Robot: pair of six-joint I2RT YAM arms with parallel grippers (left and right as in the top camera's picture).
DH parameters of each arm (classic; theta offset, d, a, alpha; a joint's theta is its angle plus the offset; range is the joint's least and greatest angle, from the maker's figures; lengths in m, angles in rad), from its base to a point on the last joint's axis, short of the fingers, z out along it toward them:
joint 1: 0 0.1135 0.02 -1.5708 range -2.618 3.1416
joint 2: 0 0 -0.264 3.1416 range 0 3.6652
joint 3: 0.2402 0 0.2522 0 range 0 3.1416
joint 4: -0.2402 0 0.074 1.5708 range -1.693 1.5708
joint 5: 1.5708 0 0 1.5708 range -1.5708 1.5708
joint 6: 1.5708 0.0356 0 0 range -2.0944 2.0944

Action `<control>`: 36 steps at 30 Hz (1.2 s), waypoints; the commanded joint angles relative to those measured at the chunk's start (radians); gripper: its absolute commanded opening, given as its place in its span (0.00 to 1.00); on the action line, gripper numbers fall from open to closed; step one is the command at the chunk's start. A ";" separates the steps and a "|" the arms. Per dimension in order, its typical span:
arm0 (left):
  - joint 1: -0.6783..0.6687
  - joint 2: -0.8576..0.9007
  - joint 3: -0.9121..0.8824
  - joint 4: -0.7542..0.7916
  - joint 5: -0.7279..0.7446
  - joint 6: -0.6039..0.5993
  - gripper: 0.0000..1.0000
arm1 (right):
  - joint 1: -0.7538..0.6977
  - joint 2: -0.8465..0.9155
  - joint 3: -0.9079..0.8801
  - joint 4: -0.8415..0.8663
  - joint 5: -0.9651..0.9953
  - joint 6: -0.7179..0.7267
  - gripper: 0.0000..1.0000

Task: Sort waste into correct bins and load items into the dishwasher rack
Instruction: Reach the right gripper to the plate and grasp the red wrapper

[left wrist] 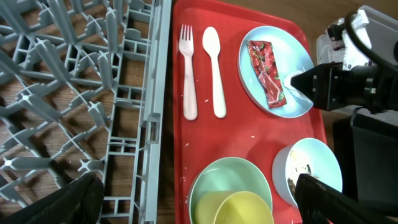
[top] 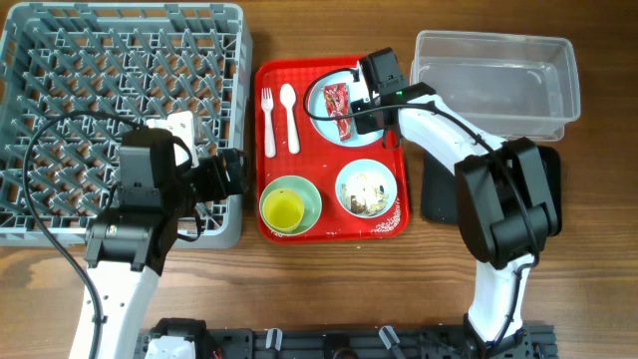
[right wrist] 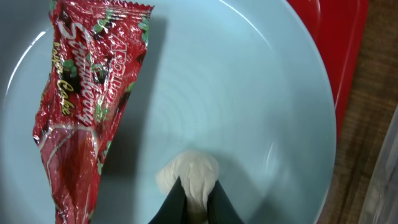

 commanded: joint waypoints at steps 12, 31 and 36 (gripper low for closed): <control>-0.005 0.022 0.018 0.003 0.016 -0.005 1.00 | -0.228 -0.371 0.021 -0.066 0.156 0.130 0.08; -0.005 0.022 0.018 0.003 0.016 -0.005 1.00 | 0.083 -0.252 0.012 -0.111 0.029 0.420 0.83; -0.005 0.022 0.018 0.003 0.016 -0.005 1.00 | 0.153 -0.089 0.012 0.024 0.134 0.373 0.82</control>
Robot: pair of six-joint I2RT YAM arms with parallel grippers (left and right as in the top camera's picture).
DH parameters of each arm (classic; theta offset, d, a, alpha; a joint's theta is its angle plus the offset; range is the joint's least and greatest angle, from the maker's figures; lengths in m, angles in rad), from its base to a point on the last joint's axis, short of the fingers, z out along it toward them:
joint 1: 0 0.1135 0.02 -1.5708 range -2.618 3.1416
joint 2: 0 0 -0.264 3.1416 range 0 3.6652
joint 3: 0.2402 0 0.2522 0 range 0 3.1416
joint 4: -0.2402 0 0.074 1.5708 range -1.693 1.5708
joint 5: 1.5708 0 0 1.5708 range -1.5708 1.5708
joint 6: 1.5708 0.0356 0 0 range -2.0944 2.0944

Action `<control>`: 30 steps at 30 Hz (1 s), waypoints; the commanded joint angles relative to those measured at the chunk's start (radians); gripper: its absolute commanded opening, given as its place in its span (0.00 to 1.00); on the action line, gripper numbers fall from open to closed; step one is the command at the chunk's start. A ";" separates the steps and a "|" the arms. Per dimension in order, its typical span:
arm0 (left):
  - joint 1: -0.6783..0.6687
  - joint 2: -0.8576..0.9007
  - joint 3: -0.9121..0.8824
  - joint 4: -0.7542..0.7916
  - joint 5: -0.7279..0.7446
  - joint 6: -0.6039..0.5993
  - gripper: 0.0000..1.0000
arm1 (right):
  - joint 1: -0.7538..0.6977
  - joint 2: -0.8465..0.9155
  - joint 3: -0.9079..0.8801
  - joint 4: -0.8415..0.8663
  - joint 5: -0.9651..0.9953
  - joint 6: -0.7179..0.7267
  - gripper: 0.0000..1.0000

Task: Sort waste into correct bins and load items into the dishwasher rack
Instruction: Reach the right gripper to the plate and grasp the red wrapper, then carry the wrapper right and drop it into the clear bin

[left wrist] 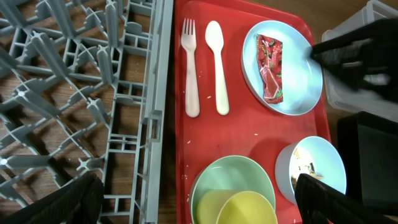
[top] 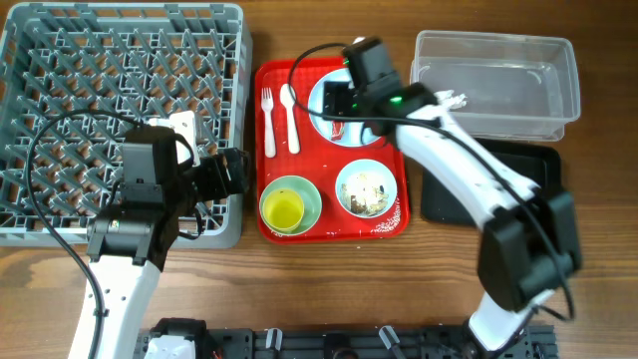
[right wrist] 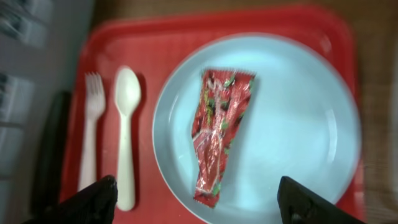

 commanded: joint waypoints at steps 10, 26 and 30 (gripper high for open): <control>-0.005 0.003 0.018 0.003 0.016 -0.005 1.00 | 0.004 0.220 -0.004 0.082 0.080 0.003 0.15; -0.005 0.003 0.018 0.003 0.016 -0.005 1.00 | -0.338 -0.197 -0.008 -0.123 0.116 -0.051 0.04; -0.005 0.003 0.018 0.003 0.016 -0.005 1.00 | -0.439 -0.114 -0.009 -0.122 0.046 -0.140 0.88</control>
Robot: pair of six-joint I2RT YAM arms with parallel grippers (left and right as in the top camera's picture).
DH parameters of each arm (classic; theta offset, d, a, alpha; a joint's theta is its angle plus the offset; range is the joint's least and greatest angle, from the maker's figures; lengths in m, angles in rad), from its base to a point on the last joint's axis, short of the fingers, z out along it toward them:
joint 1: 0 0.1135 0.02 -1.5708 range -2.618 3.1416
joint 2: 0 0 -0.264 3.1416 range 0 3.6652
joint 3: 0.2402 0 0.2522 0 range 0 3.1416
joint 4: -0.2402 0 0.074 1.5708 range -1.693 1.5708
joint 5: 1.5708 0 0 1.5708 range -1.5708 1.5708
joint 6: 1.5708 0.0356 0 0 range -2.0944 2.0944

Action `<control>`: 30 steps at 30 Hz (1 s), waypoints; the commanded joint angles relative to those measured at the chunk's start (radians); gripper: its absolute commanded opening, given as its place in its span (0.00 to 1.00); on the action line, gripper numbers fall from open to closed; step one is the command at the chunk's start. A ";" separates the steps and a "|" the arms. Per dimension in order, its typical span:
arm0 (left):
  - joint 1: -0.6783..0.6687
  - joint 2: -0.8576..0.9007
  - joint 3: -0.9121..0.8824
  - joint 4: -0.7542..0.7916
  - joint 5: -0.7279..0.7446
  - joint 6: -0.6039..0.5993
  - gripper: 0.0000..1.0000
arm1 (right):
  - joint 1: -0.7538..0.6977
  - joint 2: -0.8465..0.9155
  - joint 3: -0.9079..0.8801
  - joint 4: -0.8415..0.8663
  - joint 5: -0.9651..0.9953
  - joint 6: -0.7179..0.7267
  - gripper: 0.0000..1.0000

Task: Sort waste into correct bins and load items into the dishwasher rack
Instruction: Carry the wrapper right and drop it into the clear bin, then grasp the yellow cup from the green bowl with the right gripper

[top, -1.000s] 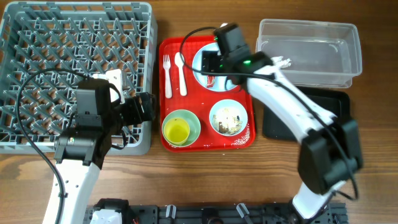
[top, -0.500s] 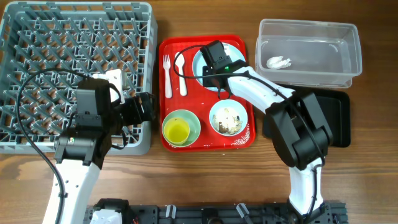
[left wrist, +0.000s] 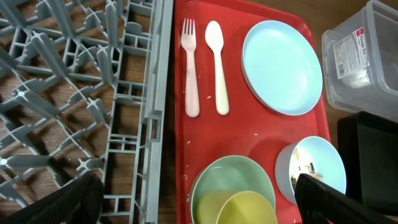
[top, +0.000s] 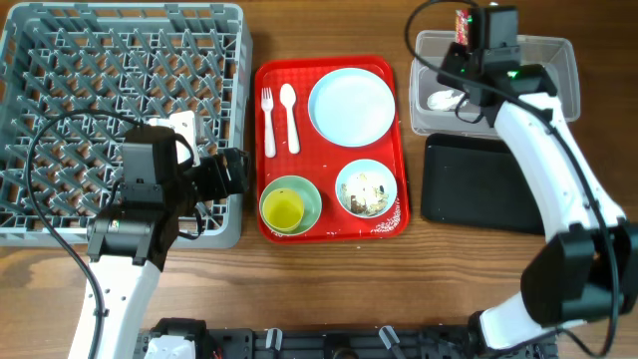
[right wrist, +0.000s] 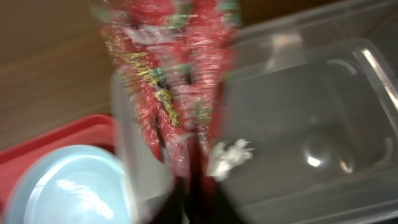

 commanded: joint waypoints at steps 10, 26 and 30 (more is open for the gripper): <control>-0.005 0.003 0.018 0.003 0.016 -0.005 1.00 | 0.077 -0.278 0.003 -0.251 -0.349 -0.096 0.98; -0.005 0.003 0.018 0.000 0.069 -0.031 1.00 | 0.649 -0.198 -0.232 -0.198 -0.443 0.095 0.52; -0.001 -0.005 0.022 -0.081 0.270 -0.113 1.00 | 0.671 -0.059 -0.234 -0.105 -0.436 0.123 0.54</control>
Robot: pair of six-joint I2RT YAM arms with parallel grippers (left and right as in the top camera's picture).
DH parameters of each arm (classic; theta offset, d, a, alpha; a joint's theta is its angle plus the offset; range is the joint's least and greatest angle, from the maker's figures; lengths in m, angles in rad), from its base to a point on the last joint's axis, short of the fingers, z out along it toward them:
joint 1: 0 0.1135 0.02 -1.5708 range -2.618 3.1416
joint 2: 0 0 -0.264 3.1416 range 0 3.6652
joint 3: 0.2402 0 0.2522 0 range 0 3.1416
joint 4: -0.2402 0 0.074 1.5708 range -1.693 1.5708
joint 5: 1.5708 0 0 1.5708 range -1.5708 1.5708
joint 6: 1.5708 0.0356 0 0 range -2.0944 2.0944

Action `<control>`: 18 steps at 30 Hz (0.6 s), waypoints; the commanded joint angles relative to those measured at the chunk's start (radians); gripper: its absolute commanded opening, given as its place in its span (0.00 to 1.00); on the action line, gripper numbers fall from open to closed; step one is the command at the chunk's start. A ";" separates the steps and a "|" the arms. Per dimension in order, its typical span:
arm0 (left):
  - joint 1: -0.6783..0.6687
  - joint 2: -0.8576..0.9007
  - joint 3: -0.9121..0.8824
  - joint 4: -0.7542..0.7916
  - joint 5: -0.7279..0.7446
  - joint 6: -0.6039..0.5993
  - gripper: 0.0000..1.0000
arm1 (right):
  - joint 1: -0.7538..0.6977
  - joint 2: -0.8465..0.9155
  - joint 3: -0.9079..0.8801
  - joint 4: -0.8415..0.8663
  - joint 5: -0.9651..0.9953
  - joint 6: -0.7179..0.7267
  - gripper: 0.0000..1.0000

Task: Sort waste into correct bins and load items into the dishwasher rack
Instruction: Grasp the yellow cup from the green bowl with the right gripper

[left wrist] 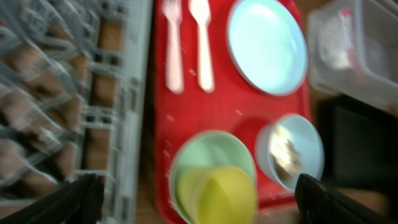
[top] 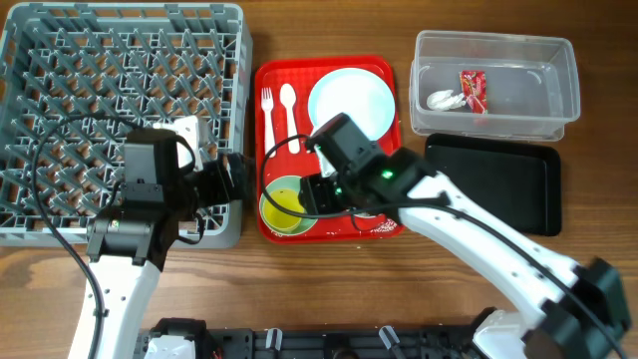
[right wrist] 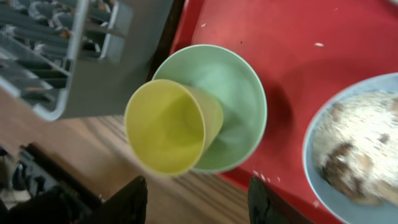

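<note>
A yellow cup (right wrist: 168, 130) stands in a green bowl (right wrist: 233, 99) at the near left of the red tray (top: 384, 227). My right gripper (right wrist: 202, 208) hovers open and empty just over them, by the tray's front edge. Beside them is a pale blue bowl with food scraps (right wrist: 360, 149). Further back lie a bare blue plate (top: 351, 100), a white fork (top: 267, 120) and a spoon (top: 288, 112). The red wrapper (top: 472, 90) and a white tissue (top: 444, 99) lie in the clear bin (top: 568, 70). My left gripper (left wrist: 208, 202) is open beside the grey rack (top: 120, 110), its view blurred.
A flat black bin (top: 493, 184) lies right of the tray, below the clear bin. The rack's near right wall (right wrist: 81, 56) stands close to the cup and bowl. A black cable loops over the rack's left half. Bare wood runs along the table's front.
The red wrapper, held over the clear bin by my right gripper, now lies inside it. That gripper has opened and moved to the yellow cup and green bowl. My left wrist view has shifted slightly.
My right gripper was first shut on the white tissue on the blue plate. Then the tissue lay in the clear bin and the gripper stood open above the wrapper. Then it held the wrapper over the bin, plate bare. Now both lie binned.
</note>
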 commanded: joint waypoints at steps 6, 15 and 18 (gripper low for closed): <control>-0.001 -0.091 0.026 -0.028 0.499 -0.097 1.00 | 0.013 0.206 -0.005 0.079 -0.008 0.058 0.47; 0.056 -0.375 0.050 -0.141 0.303 -0.100 1.00 | -0.029 0.133 0.001 0.075 -0.038 0.054 0.04; 0.063 -0.419 0.050 -0.143 0.301 -0.099 1.00 | -0.100 0.003 0.001 0.072 -0.114 0.026 0.04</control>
